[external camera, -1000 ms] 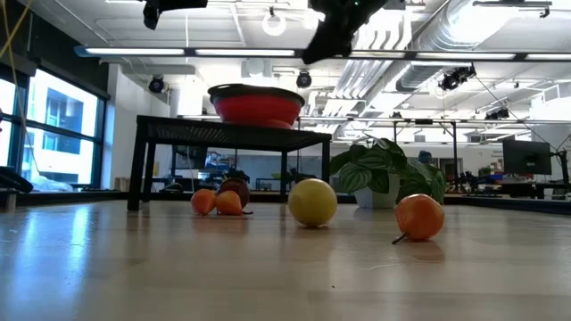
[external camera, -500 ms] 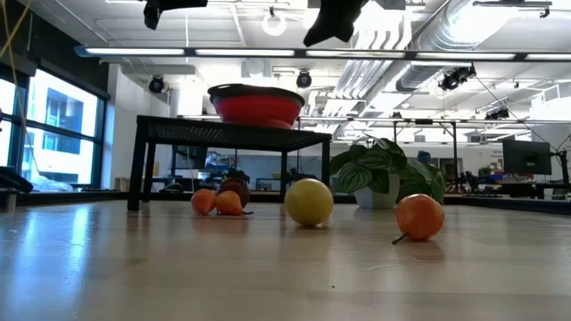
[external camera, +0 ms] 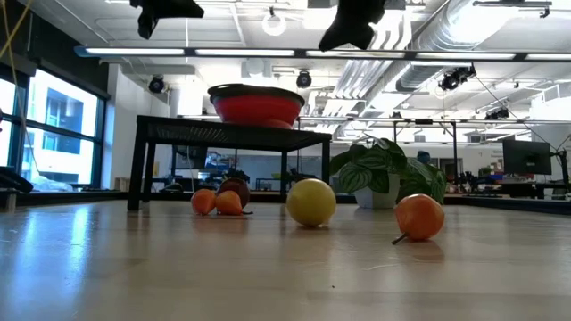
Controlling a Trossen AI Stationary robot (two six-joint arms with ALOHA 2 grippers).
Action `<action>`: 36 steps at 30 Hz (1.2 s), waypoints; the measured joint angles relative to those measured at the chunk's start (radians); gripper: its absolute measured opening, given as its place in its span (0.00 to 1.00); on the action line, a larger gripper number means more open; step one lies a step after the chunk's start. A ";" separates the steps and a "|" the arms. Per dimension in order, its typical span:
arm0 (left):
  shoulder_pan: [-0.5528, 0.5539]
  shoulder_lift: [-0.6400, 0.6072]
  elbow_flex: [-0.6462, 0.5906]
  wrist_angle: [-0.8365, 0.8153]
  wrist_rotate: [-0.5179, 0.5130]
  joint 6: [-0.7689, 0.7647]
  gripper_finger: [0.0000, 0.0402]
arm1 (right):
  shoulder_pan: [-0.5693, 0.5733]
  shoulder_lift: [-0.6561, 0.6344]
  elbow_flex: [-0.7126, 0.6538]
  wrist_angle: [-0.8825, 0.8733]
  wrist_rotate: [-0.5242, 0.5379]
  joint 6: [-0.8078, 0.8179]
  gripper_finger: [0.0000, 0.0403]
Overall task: Pick & Place Fruit
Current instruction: Put the yellow lemon into the red basket on the shelf
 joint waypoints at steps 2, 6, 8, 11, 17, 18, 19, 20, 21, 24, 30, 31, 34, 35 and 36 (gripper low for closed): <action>0.000 0.000 0.000 0.000 0.000 -0.034 0.00 | 0.014 -0.026 -0.039 0.020 0.011 0.008 0.01; -0.003 0.011 0.000 0.010 0.000 -0.068 0.00 | 0.018 -0.104 -0.132 0.090 0.015 0.025 0.01; -0.021 0.027 0.000 0.028 -0.002 -0.068 0.00 | 0.005 -0.155 -0.179 0.129 0.015 0.030 0.01; -0.049 0.067 0.001 0.065 -0.020 -0.066 0.00 | -0.020 -0.239 -0.239 0.163 0.015 0.037 0.01; -0.080 0.172 0.001 0.116 -0.036 -0.049 0.00 | -0.065 -0.400 -0.345 0.200 0.015 0.056 0.01; -0.081 0.192 0.001 0.128 -0.036 -0.051 0.00 | -0.070 -0.424 -0.357 0.203 0.012 0.056 0.01; -0.081 0.211 0.001 0.142 -0.036 -0.056 0.00 | -0.077 -0.444 -0.371 0.208 0.011 0.055 0.01; -0.083 0.231 0.001 0.159 -0.036 -0.064 0.00 | -0.085 -0.462 -0.383 0.207 0.011 0.054 0.01; -0.089 0.251 0.001 0.181 -0.037 -0.073 0.00 | -0.095 -0.480 -0.394 0.206 0.011 0.054 0.01; -0.108 0.304 0.001 0.231 -0.038 -0.075 0.00 | -0.132 -0.519 -0.424 0.206 0.019 0.052 0.01; -0.203 0.382 0.017 0.272 -0.086 -0.077 0.00 | -0.236 -0.594 -0.511 0.226 -0.013 0.052 0.01; -0.224 0.395 0.025 0.272 -0.112 -0.079 0.00 | -0.252 -0.607 -0.531 0.241 -0.033 0.052 0.01; -0.281 0.424 0.049 0.273 -0.182 -0.087 0.00 | -0.299 -0.642 -0.591 0.306 -0.094 0.062 0.01; -0.297 0.435 0.059 0.273 -0.199 -0.095 0.00 | -0.313 -0.653 -0.609 0.330 -0.104 0.072 0.01; -0.313 0.445 0.069 0.273 -0.218 -0.102 0.00 | -0.327 -0.665 -0.625 0.351 -0.103 0.085 0.01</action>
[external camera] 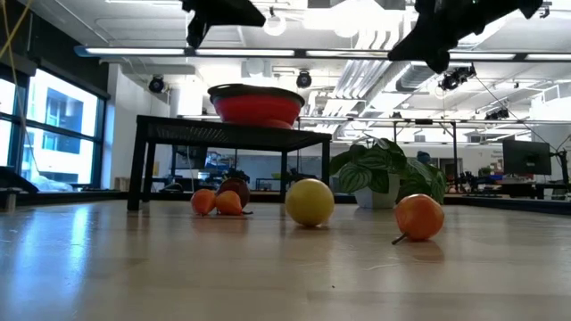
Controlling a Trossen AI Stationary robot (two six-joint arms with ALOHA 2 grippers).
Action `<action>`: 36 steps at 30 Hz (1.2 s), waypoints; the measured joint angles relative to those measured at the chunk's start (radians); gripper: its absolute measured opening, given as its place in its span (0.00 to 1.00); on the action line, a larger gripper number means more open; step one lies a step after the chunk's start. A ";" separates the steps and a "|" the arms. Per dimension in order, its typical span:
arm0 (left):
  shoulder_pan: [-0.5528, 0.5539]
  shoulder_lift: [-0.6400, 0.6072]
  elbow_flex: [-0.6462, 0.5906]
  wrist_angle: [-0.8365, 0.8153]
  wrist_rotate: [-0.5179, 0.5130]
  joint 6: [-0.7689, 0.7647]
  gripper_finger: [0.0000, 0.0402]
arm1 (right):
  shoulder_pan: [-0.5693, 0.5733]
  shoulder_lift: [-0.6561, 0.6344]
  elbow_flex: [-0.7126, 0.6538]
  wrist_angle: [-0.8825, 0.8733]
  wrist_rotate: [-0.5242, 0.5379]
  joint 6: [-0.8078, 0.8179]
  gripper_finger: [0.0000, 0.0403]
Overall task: Pick & Place Fruit
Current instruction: Put the yellow lemon into the red basket on the shelf
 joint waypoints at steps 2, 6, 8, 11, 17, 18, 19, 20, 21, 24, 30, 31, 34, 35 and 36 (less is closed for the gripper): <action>-0.027 0.016 0.017 -0.004 -0.030 -0.003 0.00 | -0.027 -0.023 -0.022 0.039 0.011 0.020 0.01; -0.079 0.049 0.046 -0.007 -0.076 -0.003 0.00 | -0.071 -0.064 -0.055 0.132 0.009 0.036 0.01; -0.102 0.069 0.060 -0.012 -0.078 -0.013 0.00 | -0.090 -0.076 -0.063 0.151 0.008 0.049 0.01; -0.137 0.096 0.091 -0.072 -0.116 -0.068 0.00 | -0.116 -0.090 -0.063 0.155 0.009 0.056 0.01; -0.195 0.203 0.212 -0.224 -0.176 -0.167 0.00 | -0.151 -0.097 -0.063 0.157 0.006 0.057 0.01; -0.202 0.223 0.245 -0.262 -0.178 -0.184 0.00 | -0.155 -0.097 -0.063 0.160 0.006 0.056 0.01; -0.207 0.246 0.284 -0.289 -0.178 -0.203 0.00 | -0.159 -0.097 -0.063 0.165 0.005 0.056 0.01; -0.207 0.264 0.320 -0.337 -0.176 -0.222 0.00 | -0.164 -0.096 -0.063 0.168 0.007 0.055 0.01; -0.207 0.282 0.355 -0.400 -0.172 -0.240 0.00 | -0.170 -0.096 -0.063 0.168 0.008 0.055 0.01; -0.206 0.353 0.472 -0.548 -0.154 -0.287 0.00 | -0.187 -0.096 -0.063 0.169 0.009 0.049 0.01; -0.204 0.479 0.640 -0.767 -0.098 -0.343 0.00 | -0.204 -0.094 -0.062 0.159 0.006 0.045 0.01; -0.204 0.492 0.655 -0.759 -0.073 -0.343 0.00 | -0.204 -0.094 -0.063 0.156 0.005 0.045 0.01; -0.204 0.511 0.663 -0.772 0.021 -0.338 0.00 | -0.204 -0.094 -0.062 0.157 0.006 0.046 0.01; -0.204 0.517 0.667 -0.756 0.053 -0.337 0.00 | -0.204 -0.093 -0.062 0.157 0.005 0.048 0.01; -0.204 0.520 0.666 -0.761 0.083 -0.338 0.00 | -0.204 -0.094 -0.062 0.159 0.005 0.050 0.01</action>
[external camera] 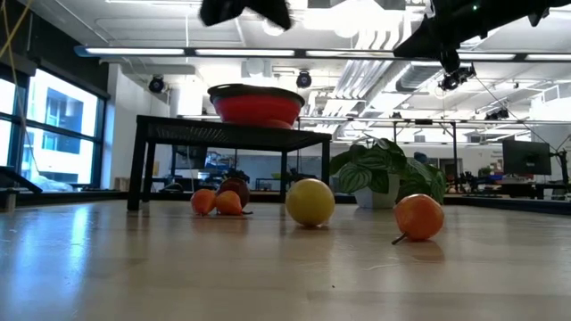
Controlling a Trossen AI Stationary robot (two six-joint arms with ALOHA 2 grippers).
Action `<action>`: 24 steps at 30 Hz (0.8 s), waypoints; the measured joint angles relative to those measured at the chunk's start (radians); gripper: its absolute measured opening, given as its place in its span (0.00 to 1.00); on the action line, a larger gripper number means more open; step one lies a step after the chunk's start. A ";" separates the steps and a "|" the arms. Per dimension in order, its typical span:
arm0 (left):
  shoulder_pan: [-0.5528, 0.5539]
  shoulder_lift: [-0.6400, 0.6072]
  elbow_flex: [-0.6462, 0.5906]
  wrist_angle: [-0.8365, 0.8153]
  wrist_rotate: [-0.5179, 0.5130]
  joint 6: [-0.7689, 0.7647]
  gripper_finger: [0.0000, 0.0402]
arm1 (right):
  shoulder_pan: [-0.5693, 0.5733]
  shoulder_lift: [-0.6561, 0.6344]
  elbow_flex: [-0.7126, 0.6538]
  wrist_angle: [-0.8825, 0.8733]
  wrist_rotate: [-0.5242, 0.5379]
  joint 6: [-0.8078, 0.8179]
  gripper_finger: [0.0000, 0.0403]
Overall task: Pick & Place Fruit
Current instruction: Put the yellow lemon into the red basket on the shelf
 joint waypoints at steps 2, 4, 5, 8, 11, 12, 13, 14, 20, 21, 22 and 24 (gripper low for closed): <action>0.000 0.010 -0.004 -0.014 0.048 0.003 0.00 | 0.000 0.000 0.000 0.005 0.000 -0.002 0.01; 0.000 0.019 0.000 0.008 0.065 0.004 0.00 | 0.000 0.000 0.000 0.004 0.000 -0.011 0.01; 0.000 0.020 -0.003 -0.013 0.068 0.005 0.00 | 0.000 0.000 0.000 0.004 0.000 -0.023 0.01; 0.001 0.033 0.000 -0.004 0.068 -0.038 0.02 | 0.000 0.002 0.000 0.004 0.001 -0.047 0.01; 0.002 0.035 -0.004 -0.042 0.081 -0.101 0.09 | 0.000 0.002 0.000 0.004 0.001 -0.056 0.01; 0.002 0.035 -0.003 -0.041 0.082 -0.127 0.13 | 0.000 0.002 0.000 0.003 0.000 -0.054 0.01; 0.006 0.035 -0.003 -0.050 0.083 -0.153 0.17 | 0.000 0.002 0.000 0.003 0.000 -0.053 0.01; 0.009 0.035 -0.003 -0.061 0.086 -0.172 0.22 | 0.000 0.002 0.000 0.003 0.001 -0.053 0.01; 0.024 0.035 -0.003 -0.059 0.091 -0.237 0.54 | 0.000 0.002 0.000 -0.006 0.002 -0.057 0.01; 0.031 0.035 -0.003 -0.056 0.091 -0.237 0.59 | 0.000 0.002 0.000 -0.006 0.002 -0.057 0.01; 0.035 0.035 -0.003 -0.048 0.087 -0.237 0.63 | 0.000 0.002 0.000 -0.006 0.002 -0.057 0.01; 0.035 0.035 -0.003 -0.040 0.076 -0.237 0.69 | 0.000 0.002 0.000 -0.006 0.001 -0.059 0.01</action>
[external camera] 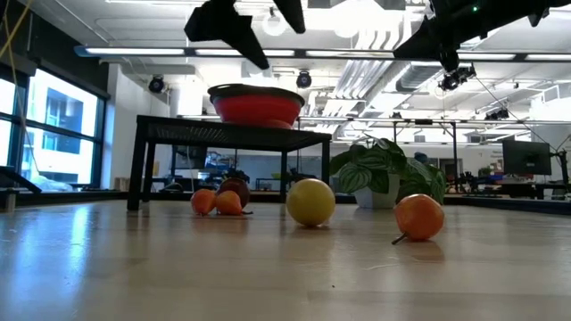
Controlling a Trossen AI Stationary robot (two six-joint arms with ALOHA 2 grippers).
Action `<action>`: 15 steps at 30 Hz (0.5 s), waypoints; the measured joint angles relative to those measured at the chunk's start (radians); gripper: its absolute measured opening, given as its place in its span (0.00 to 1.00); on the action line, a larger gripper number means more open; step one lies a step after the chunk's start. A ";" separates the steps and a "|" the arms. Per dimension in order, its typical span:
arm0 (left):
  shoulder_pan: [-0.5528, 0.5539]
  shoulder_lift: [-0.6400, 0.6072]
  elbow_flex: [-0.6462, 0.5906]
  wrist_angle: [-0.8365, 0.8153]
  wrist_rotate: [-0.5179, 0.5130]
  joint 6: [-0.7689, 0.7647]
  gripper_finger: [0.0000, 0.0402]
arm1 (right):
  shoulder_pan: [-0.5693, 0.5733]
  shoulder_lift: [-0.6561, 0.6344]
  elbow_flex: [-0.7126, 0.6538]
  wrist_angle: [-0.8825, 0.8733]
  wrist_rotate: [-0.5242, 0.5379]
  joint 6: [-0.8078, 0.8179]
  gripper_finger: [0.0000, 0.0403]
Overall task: Pick & Place Fruit
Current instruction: Put the yellow lemon into the red basket on the shelf
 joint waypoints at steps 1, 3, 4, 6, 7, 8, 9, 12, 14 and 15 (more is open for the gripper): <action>0.000 0.000 0.000 -0.001 -0.016 0.005 0.72 | 0.000 0.000 0.000 0.000 0.000 -0.006 0.01; -0.001 0.000 0.000 0.008 -0.058 0.005 0.75 | 0.000 0.000 0.000 -0.005 0.000 -0.029 0.01; -0.001 0.000 0.000 0.011 -0.064 -0.006 0.75 | 0.000 0.000 0.000 -0.010 0.000 -0.039 0.01; 0.009 0.000 0.000 0.011 -0.047 -0.069 0.76 | 0.000 0.000 0.000 -0.018 0.000 -0.042 0.01; 0.019 0.000 0.000 0.009 -0.021 -0.101 0.76 | 0.000 0.000 0.000 -0.019 0.000 -0.042 0.01; 0.027 0.008 0.000 0.008 0.013 -0.130 0.76 | 0.000 0.000 0.000 -0.019 0.000 -0.042 0.01; 0.040 0.016 0.001 0.010 0.046 -0.156 0.76 | 0.000 0.000 0.000 -0.018 0.000 -0.042 0.01; 0.075 0.040 -0.001 0.006 0.101 -0.176 0.76 | 0.000 0.000 0.000 -0.015 0.000 -0.043 0.01; 0.096 0.062 0.002 0.055 0.106 -0.170 0.76 | 0.000 0.000 0.000 -0.013 0.000 -0.044 0.01; 0.105 0.068 0.001 0.051 0.117 -0.156 0.76 | 0.000 0.000 0.000 -0.013 -0.001 -0.044 0.01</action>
